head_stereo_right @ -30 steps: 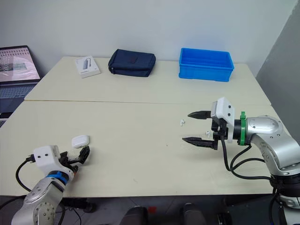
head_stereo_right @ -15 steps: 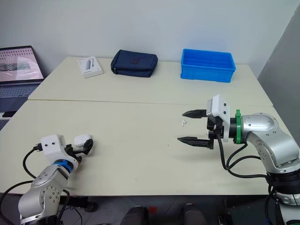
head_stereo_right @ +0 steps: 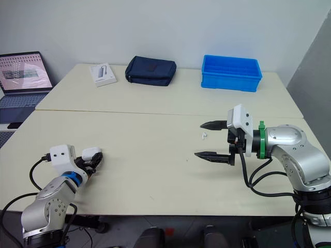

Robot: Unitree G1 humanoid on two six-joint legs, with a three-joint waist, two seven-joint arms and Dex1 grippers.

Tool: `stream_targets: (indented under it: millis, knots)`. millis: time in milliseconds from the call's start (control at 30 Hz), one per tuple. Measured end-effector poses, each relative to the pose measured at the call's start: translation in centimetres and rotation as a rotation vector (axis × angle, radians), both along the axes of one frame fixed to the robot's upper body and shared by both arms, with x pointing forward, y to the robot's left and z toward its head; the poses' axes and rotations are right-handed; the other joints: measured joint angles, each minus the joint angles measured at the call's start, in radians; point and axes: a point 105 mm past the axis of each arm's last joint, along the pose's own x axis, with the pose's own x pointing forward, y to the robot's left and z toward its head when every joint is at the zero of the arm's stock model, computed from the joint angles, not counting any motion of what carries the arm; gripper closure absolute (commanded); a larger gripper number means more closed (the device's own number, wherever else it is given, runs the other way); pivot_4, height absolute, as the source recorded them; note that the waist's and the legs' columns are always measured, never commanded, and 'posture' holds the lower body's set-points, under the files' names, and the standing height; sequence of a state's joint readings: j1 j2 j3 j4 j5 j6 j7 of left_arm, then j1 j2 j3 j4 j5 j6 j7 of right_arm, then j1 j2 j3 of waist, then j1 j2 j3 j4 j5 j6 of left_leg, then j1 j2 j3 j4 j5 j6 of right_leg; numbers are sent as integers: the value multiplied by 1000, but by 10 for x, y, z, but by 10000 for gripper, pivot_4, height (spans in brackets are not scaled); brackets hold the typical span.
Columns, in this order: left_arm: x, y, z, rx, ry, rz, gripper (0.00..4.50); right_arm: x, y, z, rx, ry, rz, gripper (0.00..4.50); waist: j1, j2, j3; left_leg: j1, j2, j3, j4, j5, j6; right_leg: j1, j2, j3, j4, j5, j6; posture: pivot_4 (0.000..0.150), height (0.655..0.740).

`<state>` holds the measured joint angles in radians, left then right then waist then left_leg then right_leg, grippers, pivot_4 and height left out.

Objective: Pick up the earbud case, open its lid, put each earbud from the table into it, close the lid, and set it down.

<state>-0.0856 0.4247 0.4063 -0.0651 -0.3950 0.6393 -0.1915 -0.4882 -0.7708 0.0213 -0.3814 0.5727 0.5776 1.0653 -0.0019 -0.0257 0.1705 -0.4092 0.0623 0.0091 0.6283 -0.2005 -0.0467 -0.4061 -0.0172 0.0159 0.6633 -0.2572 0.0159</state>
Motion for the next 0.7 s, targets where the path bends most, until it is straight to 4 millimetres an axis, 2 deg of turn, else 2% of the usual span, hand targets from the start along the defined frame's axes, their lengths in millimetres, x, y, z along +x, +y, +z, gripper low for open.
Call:
stream_targets:
  millis: [133,200,333,467,600,700]
  knots:
    - [-1,-5,4,99,-22,-132,17471,-4,-4,-8,-8,22,-28,0,0,1,-1,0,0,1,0,0,0,0,-1,1,-1,-1,-1,1500,7400]
    - [-4,-21,5,147,-54,-273,17608,-6,-13,-12,-6,47,-65,0,4,1,-1,-1,-1,3,-1,0,0,0,-3,1,-3,-1,0,1500,7400]
    - [-10,-89,2,137,-127,-642,17644,-15,-25,-21,24,143,-111,0,24,1,0,-7,-2,3,0,0,0,-2,-5,1,-8,0,2,1500,7400]
    - [-20,-160,4,105,-231,-957,17682,-31,-20,-40,53,332,-150,0,24,-1,1,-9,0,3,-1,0,0,-2,-3,1,-11,2,3,1500,7400]
    - [-22,-199,30,228,-432,-1177,17683,-33,-12,-56,30,503,-247,0,13,-2,1,-8,2,2,-1,0,0,-3,0,1,-8,2,2,1500,7400]
    - [-27,-217,37,272,-543,-1267,17683,-33,-2,-60,40,592,-272,0,5,-2,1,-8,1,2,-1,0,0,-3,0,2,-8,2,2,1500,7400]
